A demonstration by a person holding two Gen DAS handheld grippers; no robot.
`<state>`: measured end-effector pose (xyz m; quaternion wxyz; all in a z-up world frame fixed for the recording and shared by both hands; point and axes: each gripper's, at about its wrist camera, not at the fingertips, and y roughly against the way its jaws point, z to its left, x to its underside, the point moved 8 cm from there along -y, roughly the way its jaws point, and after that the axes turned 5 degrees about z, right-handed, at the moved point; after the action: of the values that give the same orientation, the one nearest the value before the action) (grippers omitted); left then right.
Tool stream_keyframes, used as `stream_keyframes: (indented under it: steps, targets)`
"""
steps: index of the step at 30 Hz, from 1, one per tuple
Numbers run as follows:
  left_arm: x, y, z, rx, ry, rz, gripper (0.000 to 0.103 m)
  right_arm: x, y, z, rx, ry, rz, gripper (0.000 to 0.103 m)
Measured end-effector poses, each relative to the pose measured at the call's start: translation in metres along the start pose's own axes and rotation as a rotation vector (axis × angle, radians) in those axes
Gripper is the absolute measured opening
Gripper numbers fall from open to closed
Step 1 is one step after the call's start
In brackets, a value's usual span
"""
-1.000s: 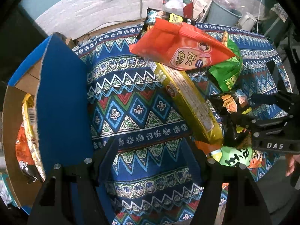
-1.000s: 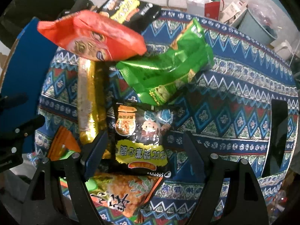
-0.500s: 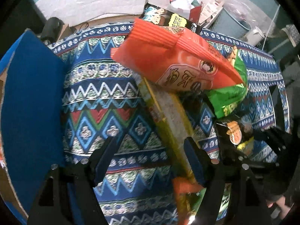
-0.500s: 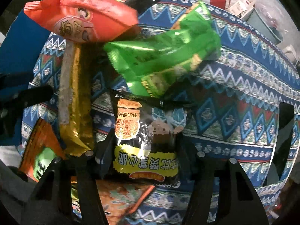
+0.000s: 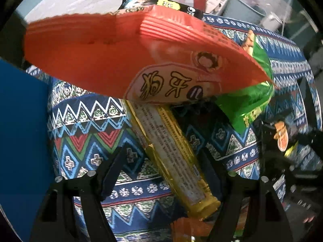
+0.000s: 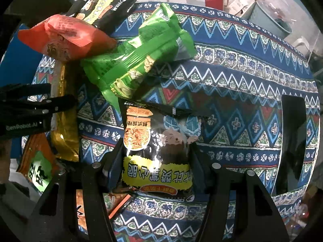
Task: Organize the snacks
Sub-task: 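Grasp long yellow stick pack with left tool while right tool grasps black cartoon-print bag, then lift both held snacks and carry them over the cardboard box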
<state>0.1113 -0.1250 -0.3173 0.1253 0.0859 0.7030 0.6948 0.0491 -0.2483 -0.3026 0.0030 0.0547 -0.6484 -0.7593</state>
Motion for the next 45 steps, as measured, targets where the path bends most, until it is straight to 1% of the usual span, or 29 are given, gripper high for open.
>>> stream_keyframes:
  steps: [1, 2, 4, 6, 7, 10, 11, 13, 16, 19, 20, 21, 22, 24, 29, 30, 31, 32, 33, 34, 35, 39, 45]
  targets:
    - [0.002, 0.000, -0.001, -0.003, -0.008, 0.003, 0.065, 0.007, 0.002, 0.002, 0.000, 0.001, -0.001, 0.060]
    - [0.005, 0.001, 0.001, -0.008, -0.015, 0.005, 0.060, 0.006, 0.002, 0.002, -0.002, 0.002, -0.003, 0.060]
    - [0.010, 0.003, 0.006, -0.029, -0.033, -0.001, 0.058, 0.003, 0.003, 0.004, -0.002, 0.005, -0.006, 0.060]
    - [0.015, 0.006, 0.013, -0.034, -0.033, -0.004, 0.054, 0.000, 0.004, 0.004, 0.002, 0.011, -0.010, 0.060]
    - [0.020, 0.007, 0.015, -0.032, -0.033, -0.006, 0.051, -0.006, 0.008, 0.006, 0.004, 0.012, -0.010, 0.060]
    - [0.028, 0.009, 0.021, -0.025, -0.026, -0.003, 0.040, -0.012, 0.011, 0.011, 0.011, 0.016, -0.014, 0.060]
    - [0.031, 0.010, 0.023, -0.023, -0.021, -0.001, 0.038, -0.013, 0.012, 0.012, 0.016, 0.017, -0.018, 0.060]
    - [0.037, 0.012, 0.028, -0.028, -0.018, 0.006, 0.038, -0.016, 0.013, 0.015, 0.020, 0.019, -0.022, 0.060]
    - [0.045, 0.016, 0.038, -0.035, 0.001, 0.020, 0.038, -0.021, 0.016, 0.017, 0.024, 0.022, -0.028, 0.060]
    - [0.046, 0.016, 0.043, -0.024, 0.020, 0.023, 0.046, -0.022, 0.018, 0.019, 0.033, 0.025, -0.032, 0.060]
    - [0.046, 0.016, 0.051, -0.022, 0.024, 0.017, 0.055, -0.023, 0.017, 0.018, 0.032, 0.022, -0.032, 0.060]
    - [0.042, 0.016, 0.051, -0.037, 0.027, 0.004, 0.061, -0.024, 0.017, 0.017, 0.031, 0.018, -0.031, 0.060]
    - [0.036, 0.013, 0.056, -0.056, 0.024, -0.007, 0.071, -0.023, 0.018, 0.018, 0.030, 0.015, -0.031, 0.060]
    - [0.023, 0.012, 0.055, -0.088, 0.014, -0.026, 0.072, -0.023, 0.018, 0.016, 0.028, 0.009, -0.031, 0.060]
    - [0.003, 0.007, 0.042, -0.108, -0.017, -0.062, 0.071, -0.021, 0.019, 0.013, 0.020, 0.009, -0.040, 0.060]
    - [0.002, 0.006, 0.041, -0.116, -0.025, -0.069, 0.069, -0.022, 0.019, 0.012, 0.019, 0.009, -0.041, 0.060]
    - [0.003, 0.007, 0.043, -0.128, -0.035, -0.075, 0.060, -0.022, 0.019, 0.012, 0.018, 0.009, -0.041, 0.060]
    - [0.003, 0.007, 0.040, -0.145, -0.045, -0.081, 0.049, -0.022, 0.019, 0.011, 0.019, 0.009, -0.041, 0.060]
    - [0.003, 0.008, 0.040, -0.154, -0.058, -0.083, 0.044, -0.022, 0.019, 0.011, 0.019, 0.009, -0.042, 0.060]
    - [0.003, 0.009, 0.037, -0.133, -0.063, -0.083, 0.031, -0.021, 0.020, 0.012, 0.019, 0.008, -0.044, 0.060]
    - [0.003, 0.009, 0.035, -0.122, -0.059, -0.083, 0.031, -0.021, 0.021, 0.012, 0.019, 0.007, -0.047, 0.060]
    - [0.008, 0.017, 0.036, -0.149, -0.069, -0.098, 0.028, -0.024, 0.028, 0.010, 0.021, 0.005, -0.069, 0.060]
    - [0.023, 0.035, 0.055, -0.153, -0.054, -0.112, 0.028, -0.027, 0.041, 0.020, 0.024, 0.023, -0.104, 0.060]
